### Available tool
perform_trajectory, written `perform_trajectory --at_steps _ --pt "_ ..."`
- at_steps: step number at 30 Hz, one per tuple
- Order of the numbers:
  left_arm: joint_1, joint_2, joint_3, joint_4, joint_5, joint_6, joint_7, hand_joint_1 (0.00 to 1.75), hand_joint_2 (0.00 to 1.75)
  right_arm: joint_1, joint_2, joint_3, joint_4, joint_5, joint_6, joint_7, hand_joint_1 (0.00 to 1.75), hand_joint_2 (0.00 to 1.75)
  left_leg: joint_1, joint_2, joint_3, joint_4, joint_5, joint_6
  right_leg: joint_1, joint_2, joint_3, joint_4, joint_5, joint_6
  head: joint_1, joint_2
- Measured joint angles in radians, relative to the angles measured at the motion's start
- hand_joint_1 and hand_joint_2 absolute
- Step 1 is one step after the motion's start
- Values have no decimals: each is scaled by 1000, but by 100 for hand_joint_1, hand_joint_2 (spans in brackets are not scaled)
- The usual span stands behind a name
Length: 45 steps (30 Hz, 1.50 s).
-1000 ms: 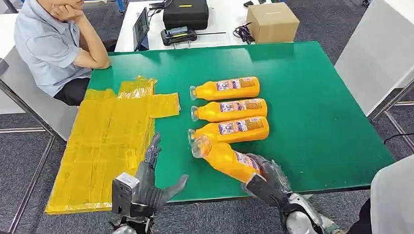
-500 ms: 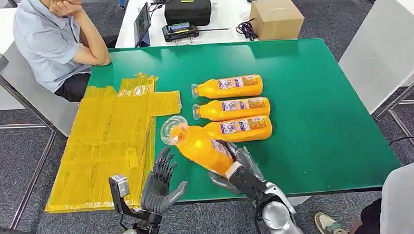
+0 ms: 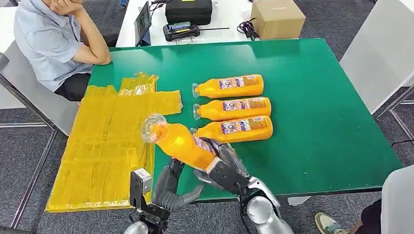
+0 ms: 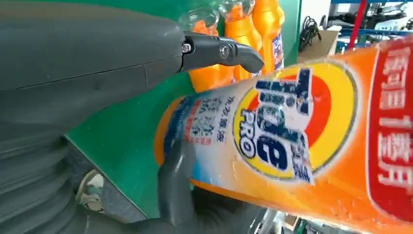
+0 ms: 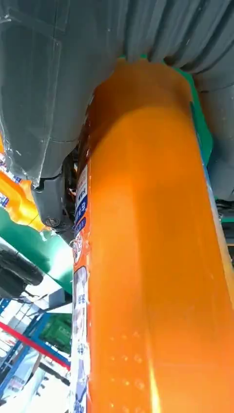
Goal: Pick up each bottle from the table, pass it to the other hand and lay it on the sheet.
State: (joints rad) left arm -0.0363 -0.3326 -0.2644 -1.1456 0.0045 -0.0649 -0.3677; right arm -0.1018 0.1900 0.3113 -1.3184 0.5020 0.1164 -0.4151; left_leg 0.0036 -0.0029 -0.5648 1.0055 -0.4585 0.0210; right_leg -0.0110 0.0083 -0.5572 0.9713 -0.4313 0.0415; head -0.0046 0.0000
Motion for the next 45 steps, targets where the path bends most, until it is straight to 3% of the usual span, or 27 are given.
perform_trajectory --at_steps 4,11,27,29,30,31,33,35,36,37,42,43,44,45 --pt "-1 0 -1 -8 46 29 -38 0 175 -6 3 7 34 22 -15 8 175 175 0 0 0 0 0 0 0 0 0 0 0 0 0 0" --pt "0 0 16 -27 231 -45 -16 0 175 -13 5 13 86 48 -29 -9 175 175 0 0 -1 0 0 0 0 -2 0 0 0 0 0 0" --pt "2 -2 41 -32 270 -66 -20 0 175 -18 16 39 128 81 -33 -31 175 175 0 0 -1 0 0 0 0 -2 -1 0 0 0 0 0" --pt "-5 -2 39 -26 271 -54 -32 42 175 -18 23 56 131 88 -34 -32 175 175 0 0 -1 0 0 0 0 -2 -1 0 0 0 0 0" --pt "-6 -2 39 -24 271 -49 -37 47 175 -18 26 66 134 89 -36 -31 175 175 0 0 -1 0 0 0 0 -2 -1 0 0 0 0 0" --pt "-7 -2 39 -24 272 -45 -39 12 175 -18 26 74 137 89 -39 -30 175 175 0 0 -1 0 0 0 0 -2 -1 0 0 0 0 0" --pt "-8 -2 40 -23 270 -40 -40 0 175 -19 26 78 143 89 -43 -27 175 175 0 0 -1 0 0 0 0 -2 -1 0 0 0 0 0" --pt "-11 -2 40 -19 263 -40 -39 0 175 -21 26 84 155 97 -61 -27 175 175 0 0 -2 0 0 0 0 -2 -1 0 0 0 0 0" --pt "-13 -2 40 -18 259 -46 -38 66 175 -22 26 86 160 105 -68 -26 175 175 0 0 -2 0 0 0 0 -2 -1 0 0 0 0 0" --pt "-14 -2 40 -18 260 -57 -35 175 175 -23 26 91 165 118 -78 -22 175 175 0 0 -2 0 0 0 0 -2 -1 0 0 0 0 0" --pt "-18 -3 40 -18 260 -74 -32 175 175 -34 26 100 185 140 -97 -18 175 175 0 0 -2 0 0 0 0 -2 -1 0 0 0 0 0" --pt "-18 -3 40 -18 260 -73 -32 175 175 -34 27 100 187 139 -97 -18 129 175 0 0 -2 0 0 0 0 -2 -1 0 0 0 0 0" --pt "-18 -3 40 -18 258 -72 -37 175 175 -34 27 100 189 139 -97 -18 101 175 0 0 -2 0 0 0 0 -2 -1 0 0 0 0 0" --pt "-18 -3 40 -18 255 -72 -41 175 175 -34 27 100 191 138 -97 -18 0 175 0 0 -2 0 0 0 0 -2 -1 0 0 0 0 0"
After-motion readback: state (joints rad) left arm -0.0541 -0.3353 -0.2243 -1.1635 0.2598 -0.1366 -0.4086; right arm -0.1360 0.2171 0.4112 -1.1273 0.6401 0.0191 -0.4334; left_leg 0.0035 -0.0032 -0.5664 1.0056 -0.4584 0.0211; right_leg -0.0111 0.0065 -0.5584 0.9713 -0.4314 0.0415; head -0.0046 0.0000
